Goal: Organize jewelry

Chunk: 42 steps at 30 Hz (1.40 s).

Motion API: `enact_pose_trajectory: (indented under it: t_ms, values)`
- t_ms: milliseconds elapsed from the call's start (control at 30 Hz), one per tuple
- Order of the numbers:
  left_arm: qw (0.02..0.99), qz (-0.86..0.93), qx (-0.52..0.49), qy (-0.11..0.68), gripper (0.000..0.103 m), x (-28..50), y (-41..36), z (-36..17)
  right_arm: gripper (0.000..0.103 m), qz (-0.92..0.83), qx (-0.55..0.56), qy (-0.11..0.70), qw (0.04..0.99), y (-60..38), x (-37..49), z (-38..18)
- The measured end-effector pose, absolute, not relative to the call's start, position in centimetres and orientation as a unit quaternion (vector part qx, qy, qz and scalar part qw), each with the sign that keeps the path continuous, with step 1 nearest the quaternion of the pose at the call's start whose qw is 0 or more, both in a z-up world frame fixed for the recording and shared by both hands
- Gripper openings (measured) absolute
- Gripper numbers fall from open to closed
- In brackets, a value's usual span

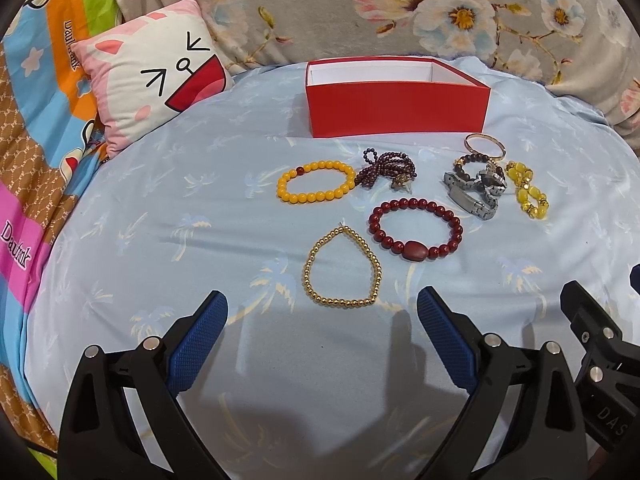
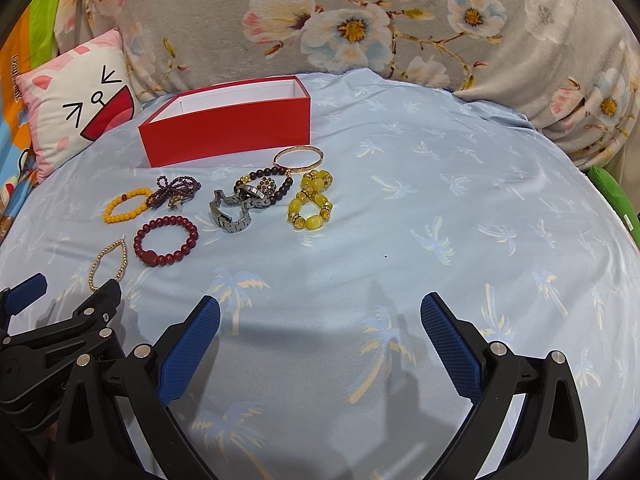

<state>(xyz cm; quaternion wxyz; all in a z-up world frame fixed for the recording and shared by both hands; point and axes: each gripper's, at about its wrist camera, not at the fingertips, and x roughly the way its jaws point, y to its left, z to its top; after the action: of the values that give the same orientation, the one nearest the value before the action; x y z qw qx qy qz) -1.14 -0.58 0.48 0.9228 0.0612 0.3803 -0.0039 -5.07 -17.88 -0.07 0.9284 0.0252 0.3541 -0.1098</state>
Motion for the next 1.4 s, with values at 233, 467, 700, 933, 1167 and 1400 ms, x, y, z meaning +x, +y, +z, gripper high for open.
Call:
enact_pose_trajectory:
  t_ms: [233, 467, 700, 933, 1167, 1400]
  values:
    - [0.923, -0.005, 0.062, 0.380, 0.091, -1.1, -0.6, 0.4, 0.096, -0.110, 0.025, 0.354, 0.928, -17.9, -5.1, -0.1]
    - [0.923, -0.007, 0.058, 0.381, 0.091, -1.1, -0.5, 0.3, 0.096, -0.110, 0.026, 0.354, 0.928, -18.0, -5.1, 0.0]
    - [0.916, -0.020, 0.008, 0.402, 0.092, -1.2, 2.4, 0.0, 0.096, -0.101, 0.037, 0.367, 0.924, -18.4, -5.2, -0.3]
    - [0.908, -0.024, -0.023, 0.418, 0.092, 0.1, 4.1, -0.3, 0.096, -0.095, 0.070, 0.383, 0.916, -20.0, -4.6, -0.6]
    - [0.903, -0.029, -0.018, 0.427, 0.081, 2.6, 3.3, -0.2, 0.096, -0.096, 0.069, 0.379, 0.918, -20.6, -3.7, 0.3]
    - [0.906, -0.029, 0.014, 0.423, 0.064, 3.4, 2.2, -0.4, 0.096, -0.090, 0.065, 0.386, 0.916, -21.0, -2.5, 0.6]
